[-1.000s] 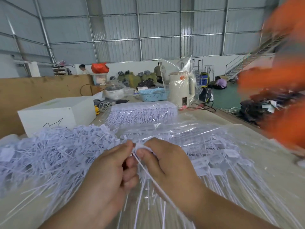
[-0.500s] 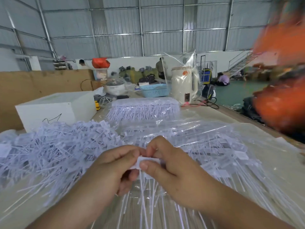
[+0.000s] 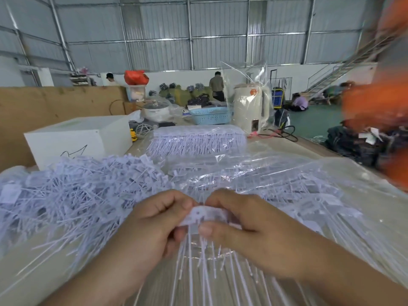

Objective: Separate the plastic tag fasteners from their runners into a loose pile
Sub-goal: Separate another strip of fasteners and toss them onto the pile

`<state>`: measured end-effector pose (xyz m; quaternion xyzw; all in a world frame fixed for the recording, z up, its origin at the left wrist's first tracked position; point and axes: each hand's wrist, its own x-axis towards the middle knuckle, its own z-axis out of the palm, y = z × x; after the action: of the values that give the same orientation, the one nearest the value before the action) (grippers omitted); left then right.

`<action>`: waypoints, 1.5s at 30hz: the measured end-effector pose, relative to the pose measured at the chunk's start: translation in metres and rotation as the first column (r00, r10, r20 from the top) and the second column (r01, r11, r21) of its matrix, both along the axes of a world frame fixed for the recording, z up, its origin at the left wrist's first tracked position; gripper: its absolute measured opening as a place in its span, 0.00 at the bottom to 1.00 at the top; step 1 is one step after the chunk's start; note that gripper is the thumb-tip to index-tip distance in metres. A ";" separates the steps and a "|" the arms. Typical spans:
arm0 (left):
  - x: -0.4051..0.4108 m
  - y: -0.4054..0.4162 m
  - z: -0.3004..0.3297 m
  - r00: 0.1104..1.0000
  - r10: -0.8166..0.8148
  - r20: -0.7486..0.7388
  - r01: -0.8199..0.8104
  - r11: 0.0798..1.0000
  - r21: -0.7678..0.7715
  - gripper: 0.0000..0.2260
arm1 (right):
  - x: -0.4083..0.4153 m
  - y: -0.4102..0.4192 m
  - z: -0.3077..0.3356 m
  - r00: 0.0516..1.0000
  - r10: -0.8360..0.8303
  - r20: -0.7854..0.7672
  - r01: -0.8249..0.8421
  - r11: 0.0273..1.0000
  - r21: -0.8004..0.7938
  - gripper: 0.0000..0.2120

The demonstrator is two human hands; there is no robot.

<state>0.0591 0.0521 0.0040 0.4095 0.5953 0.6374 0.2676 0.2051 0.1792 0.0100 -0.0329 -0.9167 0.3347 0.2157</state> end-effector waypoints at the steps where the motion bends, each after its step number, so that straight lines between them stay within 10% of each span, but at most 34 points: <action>1: -0.003 -0.001 0.000 1.000 0.011 -0.006 -0.011 1.000 0.008 0.10 | 0.001 0.003 0.000 1.000 -0.017 0.022 0.017 1.000 0.021 0.09; 12: 0.002 -0.002 -0.001 0.988 0.024 -0.154 -0.022 1.000 0.009 0.13 | -0.001 0.000 0.000 0.989 -0.133 -0.065 0.141 0.981 0.134 0.07; 25: -0.003 0.002 0.005 0.821 0.115 0.560 -0.233 0.962 0.144 0.10 | -0.014 -0.026 -0.002 0.842 -0.340 -0.418 0.416 0.903 0.104 0.12; 29: -0.012 0.000 0.001 0.946 0.142 0.290 -0.169 0.983 0.070 0.11 | -0.002 -0.010 0.000 0.883 -0.287 -0.372 0.292 0.955 -0.044 0.04; 32: 0.007 0.005 -0.002 0.997 -0.018 0.072 0.013 0.998 0.068 0.10 | -0.003 -0.006 -0.005 0.987 -0.124 -0.104 0.133 0.988 0.075 0.18; 45: -0.006 -0.006 0.001 0.984 -0.104 -0.142 0.084 0.986 -0.142 0.10 | -0.009 -0.007 -0.009 0.994 -0.066 -0.083 0.079 0.984 0.161 0.21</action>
<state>0.0534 0.0462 0.0047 0.4645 0.6354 0.5500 0.2794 0.1964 0.1721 0.0008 -0.0354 -0.9302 0.2513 0.2651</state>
